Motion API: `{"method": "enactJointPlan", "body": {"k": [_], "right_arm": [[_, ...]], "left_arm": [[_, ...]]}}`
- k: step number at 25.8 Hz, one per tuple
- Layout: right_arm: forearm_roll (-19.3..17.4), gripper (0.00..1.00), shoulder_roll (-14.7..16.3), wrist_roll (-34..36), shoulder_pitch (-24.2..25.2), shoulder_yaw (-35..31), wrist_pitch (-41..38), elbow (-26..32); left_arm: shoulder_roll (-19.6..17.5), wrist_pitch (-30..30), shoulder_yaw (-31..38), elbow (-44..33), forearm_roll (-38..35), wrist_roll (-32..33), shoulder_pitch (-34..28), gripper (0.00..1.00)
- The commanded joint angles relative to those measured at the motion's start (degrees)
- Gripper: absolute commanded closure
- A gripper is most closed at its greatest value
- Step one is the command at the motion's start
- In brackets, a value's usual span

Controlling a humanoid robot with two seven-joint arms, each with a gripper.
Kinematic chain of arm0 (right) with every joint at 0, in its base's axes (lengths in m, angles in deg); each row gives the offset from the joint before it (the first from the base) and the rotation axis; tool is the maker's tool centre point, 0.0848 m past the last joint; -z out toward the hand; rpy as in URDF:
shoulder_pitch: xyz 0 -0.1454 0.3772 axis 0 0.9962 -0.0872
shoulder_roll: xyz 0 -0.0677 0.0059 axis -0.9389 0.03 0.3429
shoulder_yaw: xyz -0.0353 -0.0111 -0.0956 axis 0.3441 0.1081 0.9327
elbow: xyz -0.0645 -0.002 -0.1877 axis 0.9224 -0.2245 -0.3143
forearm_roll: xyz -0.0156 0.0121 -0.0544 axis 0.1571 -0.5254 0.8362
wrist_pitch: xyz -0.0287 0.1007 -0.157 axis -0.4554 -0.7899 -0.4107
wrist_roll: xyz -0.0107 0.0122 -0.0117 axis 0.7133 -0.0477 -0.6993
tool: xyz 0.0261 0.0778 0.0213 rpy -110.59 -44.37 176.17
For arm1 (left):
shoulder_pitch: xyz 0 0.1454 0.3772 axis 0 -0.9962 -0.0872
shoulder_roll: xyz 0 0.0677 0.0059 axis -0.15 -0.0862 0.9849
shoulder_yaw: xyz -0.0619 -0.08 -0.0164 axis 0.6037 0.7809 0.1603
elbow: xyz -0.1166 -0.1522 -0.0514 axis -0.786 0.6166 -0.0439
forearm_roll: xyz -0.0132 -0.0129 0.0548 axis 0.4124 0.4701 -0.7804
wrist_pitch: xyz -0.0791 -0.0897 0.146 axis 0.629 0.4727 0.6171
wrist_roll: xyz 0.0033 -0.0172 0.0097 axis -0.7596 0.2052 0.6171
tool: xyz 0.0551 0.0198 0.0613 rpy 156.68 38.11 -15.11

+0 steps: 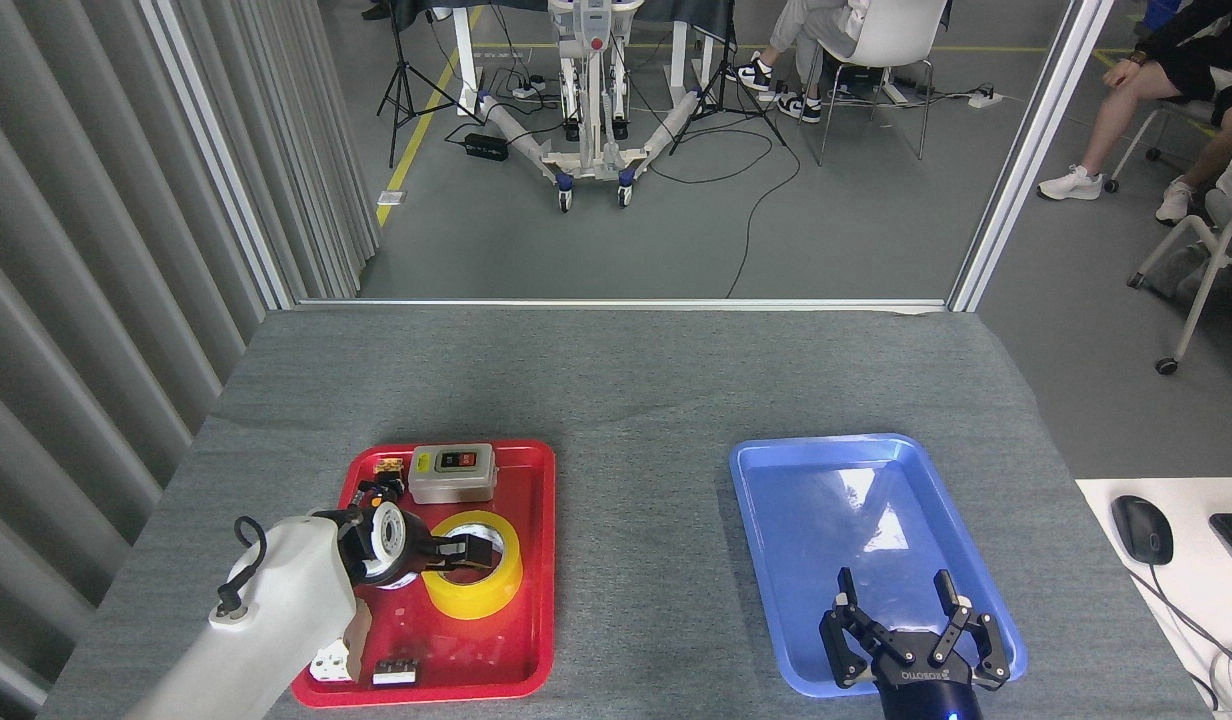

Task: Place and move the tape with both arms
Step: 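Close the left gripper on the tape roll's rim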

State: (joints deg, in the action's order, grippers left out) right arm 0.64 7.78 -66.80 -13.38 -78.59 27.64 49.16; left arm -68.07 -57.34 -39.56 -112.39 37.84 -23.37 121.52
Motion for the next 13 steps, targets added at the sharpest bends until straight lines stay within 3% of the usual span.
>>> {"method": "enactJointPlan", "body": {"k": [1,7,11,13], "right_arm": [[0.0,0.00,0.0,0.0,0.1,0.0,0.1,0.0],[0.0,0.00,0.1,0.0,0.2,0.0,0.0,-0.1],[-0.1,0.00,0.1,0.0,0.8,-0.2,0.1,-0.1],[0.0,0.00,0.1,0.1,0.9,-0.2,0.1,-0.1]], "left_arm": [[0.2,0.0,0.0,0.3,0.0,0.1,-0.1,0.01],[0.2,1.8,0.0,1.4,0.0,-0.1,-0.1,0.02],[0.0,5.7,0.0,1.7,0.0,-0.4,0.0,0.25],[0.0,7.1,0.0,1.8,0.0,-0.5,0.0,0.27]]}}
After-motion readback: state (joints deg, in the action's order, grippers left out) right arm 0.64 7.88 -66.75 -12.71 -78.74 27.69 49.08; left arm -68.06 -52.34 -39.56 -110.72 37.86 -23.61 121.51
